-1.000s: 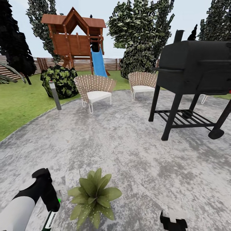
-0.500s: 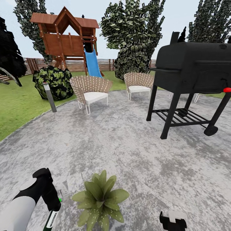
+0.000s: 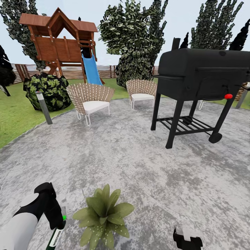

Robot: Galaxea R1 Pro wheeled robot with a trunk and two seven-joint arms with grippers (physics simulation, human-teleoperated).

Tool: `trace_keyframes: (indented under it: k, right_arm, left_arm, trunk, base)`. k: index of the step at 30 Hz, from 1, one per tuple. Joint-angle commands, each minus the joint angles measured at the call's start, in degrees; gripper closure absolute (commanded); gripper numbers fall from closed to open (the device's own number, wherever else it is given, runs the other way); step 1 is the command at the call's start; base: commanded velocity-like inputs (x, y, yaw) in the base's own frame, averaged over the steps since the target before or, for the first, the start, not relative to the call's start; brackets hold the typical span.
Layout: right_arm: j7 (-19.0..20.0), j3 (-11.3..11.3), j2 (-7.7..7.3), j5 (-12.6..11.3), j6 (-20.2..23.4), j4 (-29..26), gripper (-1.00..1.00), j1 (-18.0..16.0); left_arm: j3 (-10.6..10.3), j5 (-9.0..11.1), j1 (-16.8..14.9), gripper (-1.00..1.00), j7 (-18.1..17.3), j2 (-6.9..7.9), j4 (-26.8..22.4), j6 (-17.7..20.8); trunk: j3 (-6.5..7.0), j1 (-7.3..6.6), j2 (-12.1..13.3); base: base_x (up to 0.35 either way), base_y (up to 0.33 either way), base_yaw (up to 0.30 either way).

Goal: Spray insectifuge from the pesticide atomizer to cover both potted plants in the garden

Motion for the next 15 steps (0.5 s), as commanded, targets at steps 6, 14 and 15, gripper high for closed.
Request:
trace_keyframes:
  k: [6, 14, 15]
  right_arm:
    - [-0.2, -0.4, 0.13, 0.6, -0.2, 0.1, -1.0, 0.0]
    - [-0.2, -0.4, 0.01, 0.6, -0.2, 0.1, -1.0, 0.0]
    - [-0.2, -0.4, 0.01, 0.6, -0.2, 0.1, -1.0, 0.0]
  left_arm:
    - [0.2, -0.3, -0.1, 1.0, -0.2, -0.27, -0.3, 1.1]
    - [0.2, -0.3, -0.1, 1.0, -0.2, -0.3, -0.4, 1.2]
    - [0.2, -0.3, -0.1, 1.0, -0.2, -0.3, -0.4, 1.2]
  trunk:
    - [-0.03, -0.04, 0.0]
    - [0.18, -0.04, 0.0]
    - [0.21, -0.04, 0.0]
  base:
    - [-0.085, 0.274, -0.079]
    - [0.009, 0.315, -0.259]
    - [0.066, 0.334, -0.267]
